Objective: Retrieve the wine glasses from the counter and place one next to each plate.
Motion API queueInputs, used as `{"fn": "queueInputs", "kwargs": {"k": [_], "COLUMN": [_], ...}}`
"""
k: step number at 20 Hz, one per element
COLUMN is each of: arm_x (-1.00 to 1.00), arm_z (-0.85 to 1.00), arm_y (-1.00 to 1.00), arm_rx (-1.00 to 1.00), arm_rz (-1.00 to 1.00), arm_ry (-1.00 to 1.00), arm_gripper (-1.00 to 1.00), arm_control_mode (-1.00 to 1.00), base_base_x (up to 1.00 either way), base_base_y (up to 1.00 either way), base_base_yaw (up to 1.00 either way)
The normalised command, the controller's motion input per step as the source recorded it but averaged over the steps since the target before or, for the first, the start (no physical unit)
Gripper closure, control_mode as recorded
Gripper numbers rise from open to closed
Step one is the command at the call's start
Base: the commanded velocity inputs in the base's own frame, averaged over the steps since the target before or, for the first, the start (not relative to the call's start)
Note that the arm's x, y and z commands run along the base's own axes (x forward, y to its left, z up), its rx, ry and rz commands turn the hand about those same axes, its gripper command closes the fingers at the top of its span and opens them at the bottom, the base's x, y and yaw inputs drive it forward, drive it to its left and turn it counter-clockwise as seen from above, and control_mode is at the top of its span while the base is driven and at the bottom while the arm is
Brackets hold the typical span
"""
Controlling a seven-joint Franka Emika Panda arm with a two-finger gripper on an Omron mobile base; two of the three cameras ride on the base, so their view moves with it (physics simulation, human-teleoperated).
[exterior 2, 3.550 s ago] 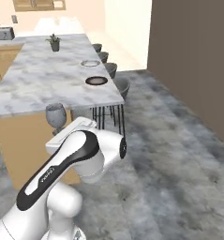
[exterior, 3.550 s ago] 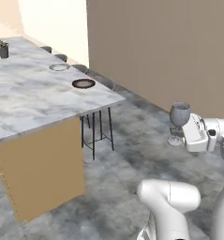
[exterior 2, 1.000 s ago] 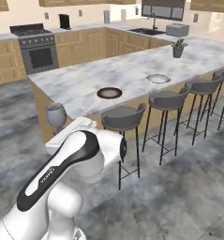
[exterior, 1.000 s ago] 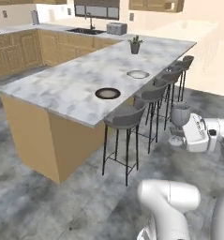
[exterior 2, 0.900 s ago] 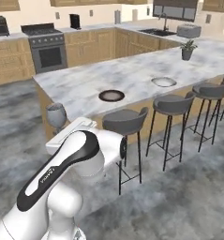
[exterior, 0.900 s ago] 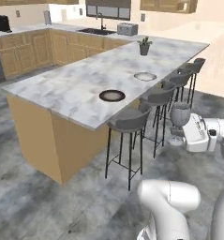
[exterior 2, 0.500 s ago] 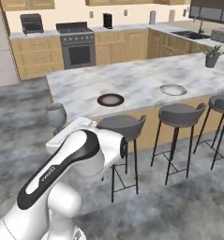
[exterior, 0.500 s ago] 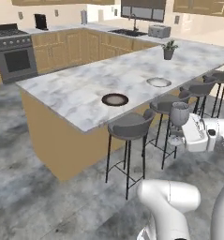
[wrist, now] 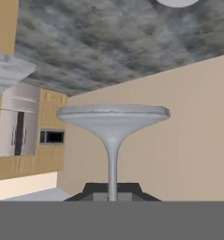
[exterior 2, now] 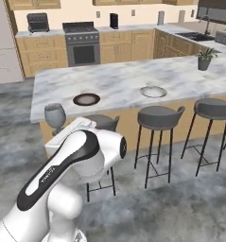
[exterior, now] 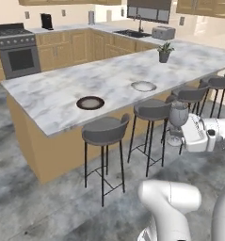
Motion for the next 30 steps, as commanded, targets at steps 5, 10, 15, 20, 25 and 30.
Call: {"fn": "queueInputs", "kwargs": {"k": [5,10,15,20,25,30], "arm_x": [0.0,0.0,0.0,0.0,0.0,0.0], "arm_z": [0.0,0.0,0.0,0.0,0.0,0.0], "arm_y": [0.0,0.0,0.0,0.0,0.0,0.0], "arm_rx": [0.0,0.0,0.0,0.0,0.0,0.0], "arm_rz": [0.0,0.0,0.0,0.0,0.0,0.0], "arm_ry": [0.0,0.0,0.0,0.0,0.0,0.0], "arm_gripper": [1.0,1.0,1.0,1.0,1.0,1.0], "arm_control_mode": [1.0,1.0,1.0,1.0,1.0,1.0], "base_base_x": [0.18,0.57,0.43,0.27,0.14,0.27], "base_base_y": [-0.97,-0.6,-0.23,-0.18,-0.25,-0.51], "base_base_yaw": [0.06,0.2,0.33,0.37,0.34,0.31]}}
